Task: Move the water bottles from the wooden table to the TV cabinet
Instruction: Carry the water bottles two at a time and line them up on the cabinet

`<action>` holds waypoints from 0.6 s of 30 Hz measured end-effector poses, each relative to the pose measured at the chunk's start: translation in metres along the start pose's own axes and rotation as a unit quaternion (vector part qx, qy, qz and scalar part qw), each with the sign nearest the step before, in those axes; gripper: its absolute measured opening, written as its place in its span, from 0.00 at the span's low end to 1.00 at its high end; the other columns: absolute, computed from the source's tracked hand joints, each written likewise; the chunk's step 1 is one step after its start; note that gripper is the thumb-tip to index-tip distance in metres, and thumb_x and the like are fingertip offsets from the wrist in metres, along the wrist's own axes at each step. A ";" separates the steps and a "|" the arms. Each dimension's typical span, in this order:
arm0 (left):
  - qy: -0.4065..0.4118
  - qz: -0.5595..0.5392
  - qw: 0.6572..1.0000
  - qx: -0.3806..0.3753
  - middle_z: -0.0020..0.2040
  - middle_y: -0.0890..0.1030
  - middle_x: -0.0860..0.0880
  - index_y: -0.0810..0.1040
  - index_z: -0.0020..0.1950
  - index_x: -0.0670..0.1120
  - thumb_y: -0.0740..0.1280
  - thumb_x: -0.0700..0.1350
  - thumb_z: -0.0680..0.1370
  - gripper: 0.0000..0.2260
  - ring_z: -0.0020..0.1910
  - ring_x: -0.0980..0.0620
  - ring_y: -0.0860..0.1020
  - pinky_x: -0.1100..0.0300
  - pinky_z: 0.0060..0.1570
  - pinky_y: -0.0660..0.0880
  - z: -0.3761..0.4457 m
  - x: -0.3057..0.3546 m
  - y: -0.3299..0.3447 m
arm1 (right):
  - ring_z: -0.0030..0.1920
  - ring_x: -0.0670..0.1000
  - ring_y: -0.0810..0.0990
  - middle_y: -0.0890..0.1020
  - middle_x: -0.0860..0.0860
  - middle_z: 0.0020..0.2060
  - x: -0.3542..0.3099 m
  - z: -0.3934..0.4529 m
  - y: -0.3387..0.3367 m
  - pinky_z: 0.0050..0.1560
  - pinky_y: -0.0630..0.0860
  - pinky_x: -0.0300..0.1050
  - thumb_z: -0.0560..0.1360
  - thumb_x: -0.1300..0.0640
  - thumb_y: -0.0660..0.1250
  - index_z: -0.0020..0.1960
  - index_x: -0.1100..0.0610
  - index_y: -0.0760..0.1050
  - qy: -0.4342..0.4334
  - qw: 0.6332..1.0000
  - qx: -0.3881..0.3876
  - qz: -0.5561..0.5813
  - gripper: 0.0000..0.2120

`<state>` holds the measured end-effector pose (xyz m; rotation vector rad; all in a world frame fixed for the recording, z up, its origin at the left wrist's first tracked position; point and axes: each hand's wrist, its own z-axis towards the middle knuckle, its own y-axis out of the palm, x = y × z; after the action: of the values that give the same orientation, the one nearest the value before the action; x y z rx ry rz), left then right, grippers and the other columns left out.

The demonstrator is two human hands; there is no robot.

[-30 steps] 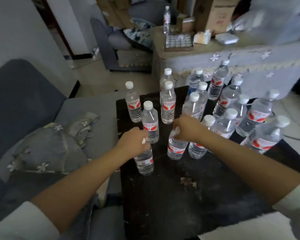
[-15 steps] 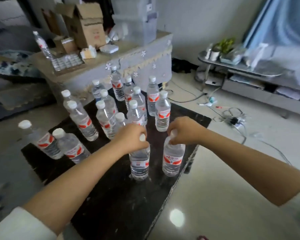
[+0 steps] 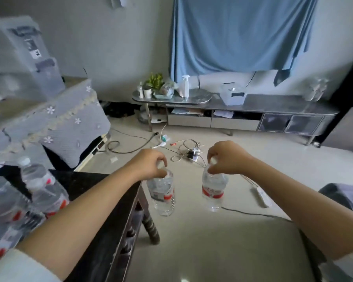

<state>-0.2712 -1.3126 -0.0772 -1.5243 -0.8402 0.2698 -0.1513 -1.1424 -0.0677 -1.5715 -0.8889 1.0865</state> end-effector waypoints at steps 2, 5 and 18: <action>0.024 0.011 0.999 -0.019 0.48 0.73 0.49 0.78 0.58 0.45 0.68 0.44 0.74 0.13 0.47 0.52 0.71 0.66 0.34 0.63 0.037 0.028 0.000 | 0.44 0.49 0.70 0.77 0.52 0.44 0.043 0.008 -0.014 0.40 0.66 0.39 0.69 0.55 0.69 0.53 0.57 0.80 0.023 1.000 0.007 -0.002 0.13; 0.047 0.019 0.998 -0.032 0.46 0.72 0.49 0.78 0.57 0.44 0.68 0.42 0.74 0.12 0.46 0.51 0.70 0.68 0.33 0.62 0.087 0.064 0.000 | 0.44 0.49 0.70 0.73 0.49 0.41 0.097 0.017 -0.032 0.34 0.65 0.38 0.70 0.55 0.68 0.53 0.57 0.80 0.053 0.998 0.011 -0.007 0.13; 0.078 0.022 0.991 -0.110 0.38 0.70 0.51 0.73 0.46 0.48 0.67 0.40 0.75 0.04 0.30 0.57 0.69 0.67 0.27 0.64 0.303 0.156 0.013 | 0.43 0.50 0.73 0.76 0.51 0.41 0.283 0.114 -0.072 0.39 0.68 0.38 0.68 0.59 0.72 0.50 0.61 0.81 0.188 0.975 0.060 0.106 0.11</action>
<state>-0.3471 -0.9798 -0.0897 -1.7460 -0.7313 0.0895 -0.1680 -0.8295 -0.0720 -1.7225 -0.4019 0.9238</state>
